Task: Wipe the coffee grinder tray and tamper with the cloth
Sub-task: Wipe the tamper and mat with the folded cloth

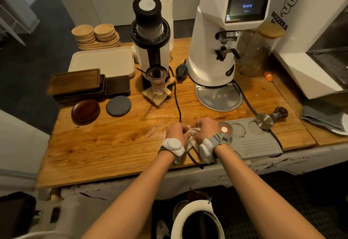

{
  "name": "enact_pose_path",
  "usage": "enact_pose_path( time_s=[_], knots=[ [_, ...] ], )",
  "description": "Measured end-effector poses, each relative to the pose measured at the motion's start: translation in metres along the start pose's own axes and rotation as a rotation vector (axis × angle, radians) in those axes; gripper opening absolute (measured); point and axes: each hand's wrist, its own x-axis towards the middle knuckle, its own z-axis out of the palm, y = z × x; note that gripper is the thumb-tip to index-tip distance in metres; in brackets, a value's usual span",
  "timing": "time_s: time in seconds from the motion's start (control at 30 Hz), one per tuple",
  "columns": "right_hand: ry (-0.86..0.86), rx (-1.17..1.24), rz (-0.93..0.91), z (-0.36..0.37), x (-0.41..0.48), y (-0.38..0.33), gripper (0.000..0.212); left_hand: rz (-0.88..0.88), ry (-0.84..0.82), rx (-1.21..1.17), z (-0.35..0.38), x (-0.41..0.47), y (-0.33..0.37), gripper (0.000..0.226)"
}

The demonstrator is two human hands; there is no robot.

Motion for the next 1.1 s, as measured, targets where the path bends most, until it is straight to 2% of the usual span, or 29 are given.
enact_pose_path(
  time_s=[0.27,0.5,0.7,0.8,1.1],
  knots=[
    [-0.020,-0.032,-0.023,-0.008,0.042,-0.014,0.029,-0.022,0.072,-0.015,-0.008,0.031,0.002,0.013],
    [0.039,0.010,-0.129,-0.010,0.072,-0.018,0.024,-0.047,0.117,-0.018,-0.010,0.064,-0.001,0.018],
    [0.038,0.005,-0.266,-0.035,0.105,-0.034,0.024,0.047,0.322,-0.106,-0.025,0.089,0.003,0.016],
    [0.049,-0.034,-0.312,-0.051,0.130,-0.044,0.026,0.099,0.375,-0.117,-0.033,0.108,0.013,0.017],
    [0.011,-0.026,-0.319,-0.057,0.190,-0.036,0.034,0.045,0.231,-0.030,-0.034,0.171,0.021,0.026]
  ],
)
